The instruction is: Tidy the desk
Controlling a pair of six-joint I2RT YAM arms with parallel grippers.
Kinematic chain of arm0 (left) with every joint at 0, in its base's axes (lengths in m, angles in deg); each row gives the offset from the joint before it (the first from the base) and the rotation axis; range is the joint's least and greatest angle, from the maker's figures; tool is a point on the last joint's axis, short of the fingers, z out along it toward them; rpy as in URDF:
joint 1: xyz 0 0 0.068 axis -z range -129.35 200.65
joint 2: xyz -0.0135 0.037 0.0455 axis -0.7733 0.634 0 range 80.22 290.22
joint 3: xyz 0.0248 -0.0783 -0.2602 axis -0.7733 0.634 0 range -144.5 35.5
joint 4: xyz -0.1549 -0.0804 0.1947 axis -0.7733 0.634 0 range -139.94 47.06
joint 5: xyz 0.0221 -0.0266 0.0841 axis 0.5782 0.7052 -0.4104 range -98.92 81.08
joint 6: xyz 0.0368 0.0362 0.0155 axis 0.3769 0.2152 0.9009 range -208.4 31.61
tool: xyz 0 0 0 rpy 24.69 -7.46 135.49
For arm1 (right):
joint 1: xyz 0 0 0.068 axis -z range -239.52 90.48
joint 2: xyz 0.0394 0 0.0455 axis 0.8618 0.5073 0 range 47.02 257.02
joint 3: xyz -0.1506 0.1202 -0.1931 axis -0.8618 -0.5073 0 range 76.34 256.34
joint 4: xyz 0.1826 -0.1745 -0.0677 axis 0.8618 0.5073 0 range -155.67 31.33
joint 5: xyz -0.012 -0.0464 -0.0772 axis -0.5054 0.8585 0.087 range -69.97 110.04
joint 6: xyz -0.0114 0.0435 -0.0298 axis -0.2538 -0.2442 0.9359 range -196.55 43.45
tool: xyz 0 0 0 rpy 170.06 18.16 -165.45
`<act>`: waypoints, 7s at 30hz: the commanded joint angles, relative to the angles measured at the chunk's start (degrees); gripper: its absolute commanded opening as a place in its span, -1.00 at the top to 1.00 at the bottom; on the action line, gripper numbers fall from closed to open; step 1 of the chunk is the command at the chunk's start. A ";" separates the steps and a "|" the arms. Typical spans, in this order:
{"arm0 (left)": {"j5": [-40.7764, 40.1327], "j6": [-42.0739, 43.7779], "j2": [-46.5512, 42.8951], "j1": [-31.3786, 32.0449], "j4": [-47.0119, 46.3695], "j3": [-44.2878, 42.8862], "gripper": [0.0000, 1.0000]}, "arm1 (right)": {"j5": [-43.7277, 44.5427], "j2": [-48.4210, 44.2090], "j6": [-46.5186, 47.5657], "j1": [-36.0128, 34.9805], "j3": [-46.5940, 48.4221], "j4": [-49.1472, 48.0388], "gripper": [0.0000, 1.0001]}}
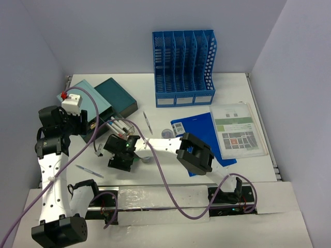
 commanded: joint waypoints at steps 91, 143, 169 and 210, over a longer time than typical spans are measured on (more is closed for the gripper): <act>-3.80 -0.89 43.76 -2.47 -30.09 -5.92 -0.20 | 4.11 -29.49 -22.73 12.66 -23.14 -29.28 0.07; 3.98 -5.02 47.29 -9.20 -33.78 -10.74 -0.12 | -2.38 -11.66 -24.27 16.18 -7.06 -35.56 0.14; 7.64 -4.41 44.71 -9.02 -33.21 -8.42 -0.11 | -1.92 6.76 -34.52 17.41 14.63 -46.96 0.10; 6.44 -5.62 50.45 -9.87 -28.38 -28.46 -0.19 | -4.36 -2.61 -34.06 20.06 7.71 -42.41 -0.29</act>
